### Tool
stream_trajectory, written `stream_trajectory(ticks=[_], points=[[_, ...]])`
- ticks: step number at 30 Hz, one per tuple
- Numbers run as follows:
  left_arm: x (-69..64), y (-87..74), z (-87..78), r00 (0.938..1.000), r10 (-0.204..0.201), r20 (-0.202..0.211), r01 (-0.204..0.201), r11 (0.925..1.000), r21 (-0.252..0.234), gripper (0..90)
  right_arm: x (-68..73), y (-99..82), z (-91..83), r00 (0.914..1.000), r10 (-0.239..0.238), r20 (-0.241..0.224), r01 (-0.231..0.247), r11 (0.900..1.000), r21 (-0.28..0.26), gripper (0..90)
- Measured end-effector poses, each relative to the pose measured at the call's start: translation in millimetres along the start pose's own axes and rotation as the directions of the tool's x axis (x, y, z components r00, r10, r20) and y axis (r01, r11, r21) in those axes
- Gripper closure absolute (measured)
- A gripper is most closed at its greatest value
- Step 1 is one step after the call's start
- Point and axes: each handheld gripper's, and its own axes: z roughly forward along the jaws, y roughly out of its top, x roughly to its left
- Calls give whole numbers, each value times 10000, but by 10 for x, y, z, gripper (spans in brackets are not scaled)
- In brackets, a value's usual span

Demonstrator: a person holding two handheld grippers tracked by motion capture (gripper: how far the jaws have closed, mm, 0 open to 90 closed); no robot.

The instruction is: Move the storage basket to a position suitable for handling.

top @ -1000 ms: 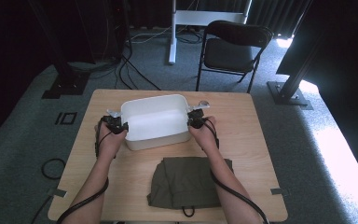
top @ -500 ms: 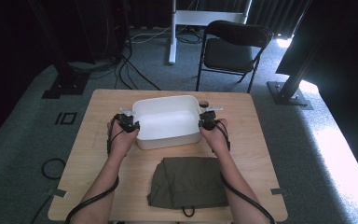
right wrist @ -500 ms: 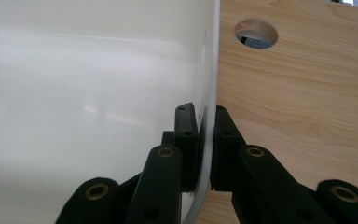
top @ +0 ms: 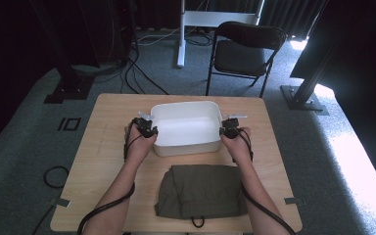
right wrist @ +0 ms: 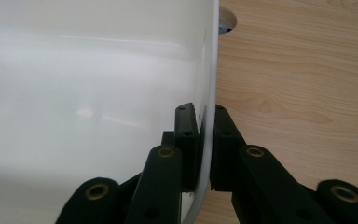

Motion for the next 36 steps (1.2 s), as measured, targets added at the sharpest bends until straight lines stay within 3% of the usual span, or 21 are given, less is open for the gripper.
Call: stream_trajectory(ticks=[5, 6, 22, 36], points=[[-70, 26, 24, 9999, 131, 76, -132, 9999, 35, 751, -89, -30, -35, 9999, 104, 119, -104, 9999, 10, 841], [-151, 56, 51, 9996, 246, 118, -246, 9997, 55, 751, -137, -46, -51, 9997, 162, 173, -163, 9999, 6, 841], [-544, 184, 183, 9965, 651, 526, -654, 9978, 47, 751, -530, -169, -190, 9960, 692, 568, -692, 9976, -21, 844], [-804, 269, 272, 9925, 899, 830, -904, 9959, 18, 752, -792, -267, -297, 9907, 1135, 747, -1141, 9935, 36, 842]])
